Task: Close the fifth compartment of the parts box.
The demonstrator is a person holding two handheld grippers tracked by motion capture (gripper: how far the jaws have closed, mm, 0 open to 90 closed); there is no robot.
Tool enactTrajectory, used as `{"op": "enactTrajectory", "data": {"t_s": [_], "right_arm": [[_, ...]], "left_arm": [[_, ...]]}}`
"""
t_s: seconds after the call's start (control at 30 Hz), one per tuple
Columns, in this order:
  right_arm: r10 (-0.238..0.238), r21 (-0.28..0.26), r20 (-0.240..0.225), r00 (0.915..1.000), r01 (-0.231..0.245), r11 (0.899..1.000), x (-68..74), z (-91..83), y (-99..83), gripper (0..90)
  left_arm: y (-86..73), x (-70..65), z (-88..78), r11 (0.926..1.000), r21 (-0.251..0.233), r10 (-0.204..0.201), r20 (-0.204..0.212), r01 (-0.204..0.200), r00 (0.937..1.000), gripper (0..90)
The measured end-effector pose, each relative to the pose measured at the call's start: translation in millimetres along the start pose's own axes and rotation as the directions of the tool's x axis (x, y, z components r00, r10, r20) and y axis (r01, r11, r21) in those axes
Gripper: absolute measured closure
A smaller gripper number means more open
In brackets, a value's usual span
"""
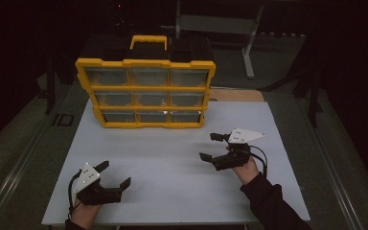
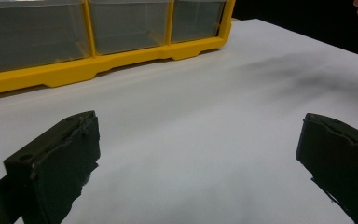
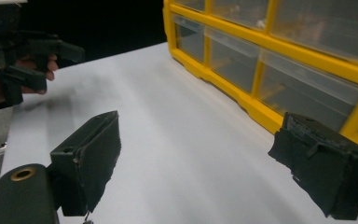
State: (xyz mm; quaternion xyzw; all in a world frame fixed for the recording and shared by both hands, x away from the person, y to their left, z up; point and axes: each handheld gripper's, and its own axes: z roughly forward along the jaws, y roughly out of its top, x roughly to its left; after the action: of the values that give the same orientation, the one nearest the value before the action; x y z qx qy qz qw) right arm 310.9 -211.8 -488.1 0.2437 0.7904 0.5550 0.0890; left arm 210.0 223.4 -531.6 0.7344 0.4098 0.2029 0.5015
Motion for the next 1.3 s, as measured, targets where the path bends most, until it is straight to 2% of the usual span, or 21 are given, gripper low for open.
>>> {"op": "enactTrajectory", "data": {"t_s": [0.53,0.9,1.3], "right_arm": [[0.059,-0.016,0.068,0.9959,-0.058,0.998,-8.1,-38.3,-31.5,13.5],[0.097,-0.021,0.1,0.9902,-0.096,0.995,-8.3,-57.5,-55.9,13.5],[0.12,-0.008,0.131,0.9841,-0.12,0.993,-6.5,-74.7,-71.5,13.5]], "left_arm": [[0.2,-0.1,-0.2,1.0,-0.003,0.002,0.004,-0.002,1.0,0.0],[0.3,-0.7,0.0,1.0,-0.002,0.003,0.003,-0.003,1.0,0.0],[0.2,-0.5,0.1,1.0,-0.002,0.001,0.004,-0.001,1.0,0.0]]}}
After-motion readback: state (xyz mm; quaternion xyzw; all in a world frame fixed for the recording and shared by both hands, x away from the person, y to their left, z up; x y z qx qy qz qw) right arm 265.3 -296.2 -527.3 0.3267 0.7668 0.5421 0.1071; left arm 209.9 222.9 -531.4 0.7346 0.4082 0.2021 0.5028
